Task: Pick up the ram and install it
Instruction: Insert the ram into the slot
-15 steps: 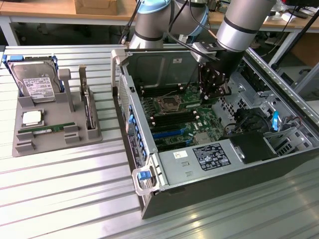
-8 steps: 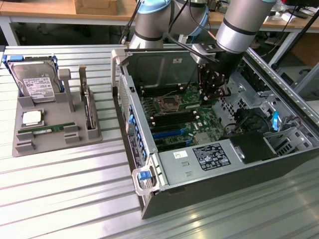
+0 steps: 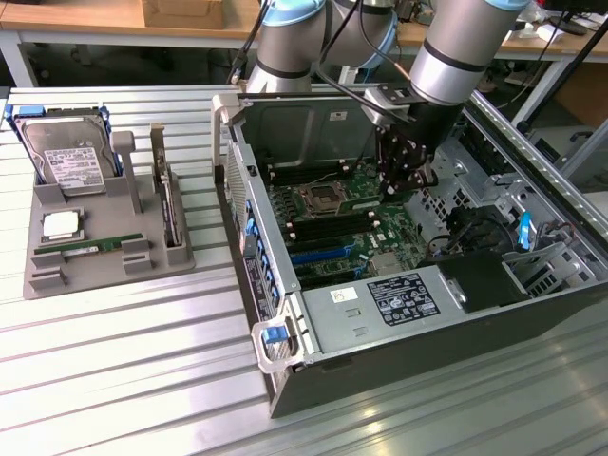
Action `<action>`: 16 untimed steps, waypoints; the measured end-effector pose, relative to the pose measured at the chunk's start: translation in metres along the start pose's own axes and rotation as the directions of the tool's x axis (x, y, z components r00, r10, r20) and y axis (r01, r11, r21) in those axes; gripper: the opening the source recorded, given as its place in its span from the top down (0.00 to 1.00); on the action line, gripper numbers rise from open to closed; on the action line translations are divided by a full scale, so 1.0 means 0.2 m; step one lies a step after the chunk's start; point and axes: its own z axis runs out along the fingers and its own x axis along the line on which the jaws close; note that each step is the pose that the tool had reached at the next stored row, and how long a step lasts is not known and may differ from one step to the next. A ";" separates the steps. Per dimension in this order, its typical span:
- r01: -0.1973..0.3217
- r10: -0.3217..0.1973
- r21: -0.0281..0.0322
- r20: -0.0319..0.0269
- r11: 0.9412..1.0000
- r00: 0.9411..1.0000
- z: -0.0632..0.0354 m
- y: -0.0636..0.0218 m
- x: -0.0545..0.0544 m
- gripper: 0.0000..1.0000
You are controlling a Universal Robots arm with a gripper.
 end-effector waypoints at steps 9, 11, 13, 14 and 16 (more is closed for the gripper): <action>0.000 0.000 0.000 0.000 1.000 1.000 0.027 0.002 0.00 0.87; 0.000 0.000 0.000 0.000 1.000 1.000 0.030 0.047 0.00 0.87; 0.000 0.000 0.000 0.000 1.000 1.000 0.033 0.065 0.00 0.87; 0.000 0.000 0.000 0.000 1.000 1.000 0.035 0.074 0.00 0.87; 0.000 0.000 0.000 0.000 1.000 1.000 0.039 0.084 0.00 0.87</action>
